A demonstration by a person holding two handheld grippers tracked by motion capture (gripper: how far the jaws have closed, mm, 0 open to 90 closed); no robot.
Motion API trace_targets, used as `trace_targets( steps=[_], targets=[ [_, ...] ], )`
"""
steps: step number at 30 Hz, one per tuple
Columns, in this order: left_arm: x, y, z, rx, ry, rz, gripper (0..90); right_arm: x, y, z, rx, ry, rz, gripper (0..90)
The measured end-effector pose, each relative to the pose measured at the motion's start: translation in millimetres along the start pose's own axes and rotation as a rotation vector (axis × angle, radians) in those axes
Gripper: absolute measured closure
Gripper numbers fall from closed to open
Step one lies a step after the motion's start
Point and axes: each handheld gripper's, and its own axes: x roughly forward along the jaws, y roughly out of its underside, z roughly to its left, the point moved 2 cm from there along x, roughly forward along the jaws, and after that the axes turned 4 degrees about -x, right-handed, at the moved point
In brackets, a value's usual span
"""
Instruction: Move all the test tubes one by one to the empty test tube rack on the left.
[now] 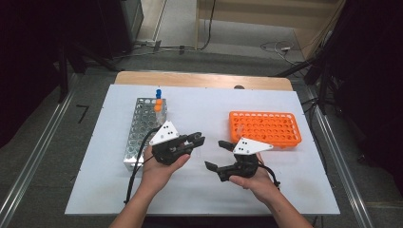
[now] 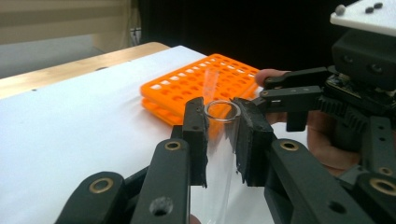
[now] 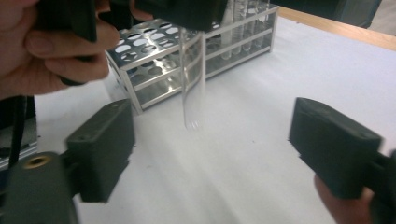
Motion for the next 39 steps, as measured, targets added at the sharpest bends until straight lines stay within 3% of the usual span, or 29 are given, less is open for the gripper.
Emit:
trace_targets(
  steps=[4, 12, 25, 31, 39],
  targets=[
    [-7.2, -3.1, 8.7, -0.007, -0.03, -0.013, 76.4, -2.1, 3.9, -4.3, -0.018, 0.027, 0.001, 4.1],
    [-22.2, -9.9, 31.2, -0.026, -0.106, -0.054, 76.4, -6.2, 8.4, -15.7, 0.006, 0.064, 0.005, 1.7],
    [-46.9, -17.9, 69.5, -0.058, -0.247, -0.108, 76.5, -9.2, 16.4, -23.5, 0.008, 0.061, 0.012, 1.5],
    [-52.5, -18.7, 82.0, -0.062, -0.304, -0.127, 76.5, -10.5, 18.1, -26.0, 0.015, 0.069, 0.018, 1.5],
    [-58.4, -17.8, 94.2, -0.058, -0.418, -0.183, 76.4, -11.5, 19.7, -27.6, 0.02, 0.074, 0.019, 1.6]
  ],
)
